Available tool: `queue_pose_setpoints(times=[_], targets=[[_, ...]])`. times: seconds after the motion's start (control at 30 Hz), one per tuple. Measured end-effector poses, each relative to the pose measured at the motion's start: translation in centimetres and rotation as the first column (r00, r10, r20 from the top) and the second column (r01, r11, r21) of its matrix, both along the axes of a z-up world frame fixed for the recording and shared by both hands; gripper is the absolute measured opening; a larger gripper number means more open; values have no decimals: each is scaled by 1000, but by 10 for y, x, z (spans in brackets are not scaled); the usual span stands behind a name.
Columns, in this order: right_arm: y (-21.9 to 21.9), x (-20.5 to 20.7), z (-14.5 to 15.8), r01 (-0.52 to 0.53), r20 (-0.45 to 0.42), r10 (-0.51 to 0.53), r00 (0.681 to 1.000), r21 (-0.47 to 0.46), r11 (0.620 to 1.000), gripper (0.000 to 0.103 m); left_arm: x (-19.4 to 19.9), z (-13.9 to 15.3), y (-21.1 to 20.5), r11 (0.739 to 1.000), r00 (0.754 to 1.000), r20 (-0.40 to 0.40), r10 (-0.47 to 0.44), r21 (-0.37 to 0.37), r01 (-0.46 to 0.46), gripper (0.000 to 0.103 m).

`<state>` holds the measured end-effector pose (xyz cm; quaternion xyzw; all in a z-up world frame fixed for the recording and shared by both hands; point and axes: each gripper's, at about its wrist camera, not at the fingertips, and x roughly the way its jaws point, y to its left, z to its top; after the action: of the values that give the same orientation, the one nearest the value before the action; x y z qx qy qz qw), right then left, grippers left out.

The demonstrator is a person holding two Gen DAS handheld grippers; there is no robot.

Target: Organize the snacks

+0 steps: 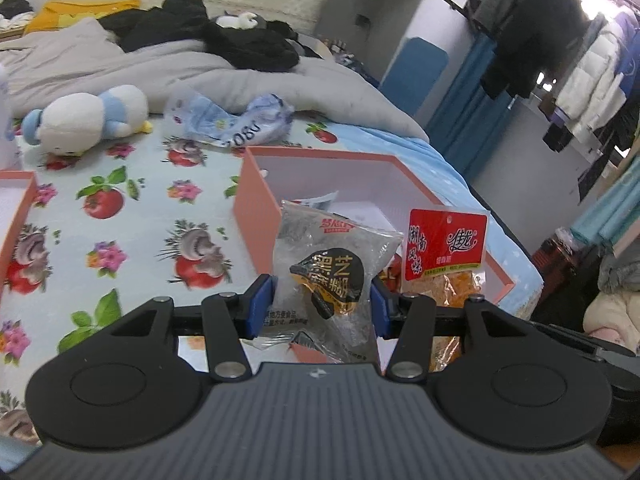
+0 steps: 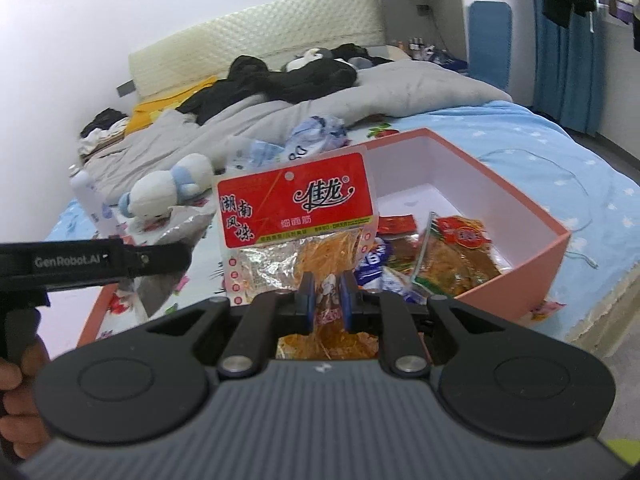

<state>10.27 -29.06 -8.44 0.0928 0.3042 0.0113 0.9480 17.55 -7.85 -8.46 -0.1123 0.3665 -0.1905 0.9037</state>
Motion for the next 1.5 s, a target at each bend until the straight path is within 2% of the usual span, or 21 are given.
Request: queue_pose_setpoints(times=[0.13,0.47,0.83,0.9,1.0,1.07,1.1,1.13,1.2,1.23,1.5], targets=[[-11,13,-1,19,-4,-19,1000,2,1000,16,17,-3,-16,1000,1000,-6,-26,14,26,56],[-47,67,-13,55,-47,-54,997,32,998,17,80,-11,-53,998,995,-79,-65,3,65,56],[-76,133,-36,56,-105,-48,993,73,996,18,154,-33,-93,990,986,-141,-94,92,107,56],[-79,143,-41,57,-113,-48,992,75,996,18,165,-38,-98,987,986,-140,-86,120,104,56],[-86,152,-46,59,-122,-48,991,89,994,18,178,-44,-102,990,984,-164,-62,118,82,57],[-86,153,-47,61,-126,-51,991,82,995,18,180,-45,-105,990,987,-153,-51,119,70,60],[-87,154,-48,61,-135,-49,990,85,995,18,181,-46,-106,990,987,-152,-47,124,66,67],[-87,154,-49,63,-146,-49,988,90,994,24,181,-46,-106,990,987,-152,-46,124,65,73],[-88,152,-51,60,-150,-46,988,90,994,41,178,-44,-106,990,989,-140,-49,124,67,74],[-88,151,-50,64,-149,-51,987,83,995,43,176,-42,-106,989,989,-136,-54,127,71,74],[-84,124,-21,68,-95,-59,994,87,994,43,145,-9,-87,993,996,-79,-45,103,53,74]])
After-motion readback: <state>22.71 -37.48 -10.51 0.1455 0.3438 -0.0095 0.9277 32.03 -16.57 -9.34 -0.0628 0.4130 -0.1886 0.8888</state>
